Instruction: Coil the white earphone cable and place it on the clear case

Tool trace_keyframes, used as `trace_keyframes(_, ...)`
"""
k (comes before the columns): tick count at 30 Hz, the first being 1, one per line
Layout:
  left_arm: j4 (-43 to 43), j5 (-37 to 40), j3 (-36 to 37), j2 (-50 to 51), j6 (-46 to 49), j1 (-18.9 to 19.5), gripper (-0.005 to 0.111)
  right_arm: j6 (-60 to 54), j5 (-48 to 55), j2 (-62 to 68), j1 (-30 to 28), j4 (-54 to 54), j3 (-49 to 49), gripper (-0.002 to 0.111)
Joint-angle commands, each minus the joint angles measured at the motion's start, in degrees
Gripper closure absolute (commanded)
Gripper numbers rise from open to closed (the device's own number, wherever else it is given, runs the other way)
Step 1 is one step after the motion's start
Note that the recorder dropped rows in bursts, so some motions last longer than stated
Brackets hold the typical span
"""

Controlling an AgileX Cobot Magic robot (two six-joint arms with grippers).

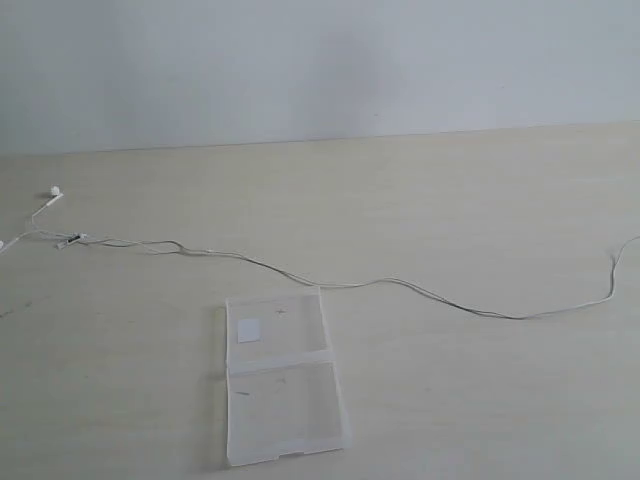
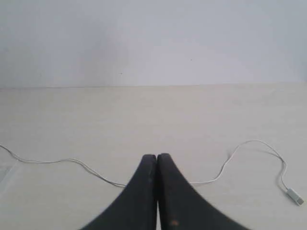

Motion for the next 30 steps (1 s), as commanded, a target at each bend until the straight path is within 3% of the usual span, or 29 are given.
trace_keyframes(1,-0.33,-0.32,0.16,-0.36,0.07,0.1,0.107,-0.53,0.14,-0.37,0.13,-0.09,0.23,0.108)
trace_keyframes(10,-0.33,-0.32,0.16,-0.36,0.07,0.1,0.107,-0.5,-0.57,-0.37,0.13,-0.19,0.23,0.108)
trace_keyframes(13,-0.33,-0.32,0.16,-0.36,0.07,0.1,0.107,-0.51,-20.28,-0.37,0.13,-0.47,0.23,0.108)
trace_keyframes(15,-0.33,-0.32,0.16,-0.36,0.07,0.1,0.107,-1.37,-23.57,-0.37,0.13,4.1,-3.27,0.108)
trace_keyframes(17,-0.33,-0.32,0.16,-0.36,0.07,0.1,0.107,-5.46,-17.65,4.98,0.13,6.31,-11.86,0.108)
trace_keyframes(21,-0.33,-0.32,0.16,-0.36,0.07,0.1,0.107,-5.58,3.98,27.88,0.13,5.91,-32.57,0.108)
trace_keyframes(26,-0.33,-0.32,0.16,-0.36,0.07,0.1,0.107,-4.78,2.12,47.86,0.13,6.63,-47.59,0.108)
trace_keyframes(30,-0.33,-0.32,0.16,-0.36,0.07,0.1,0.107,-3.38,1.77,53.36,0.13,14.12,-50.8,0.108)
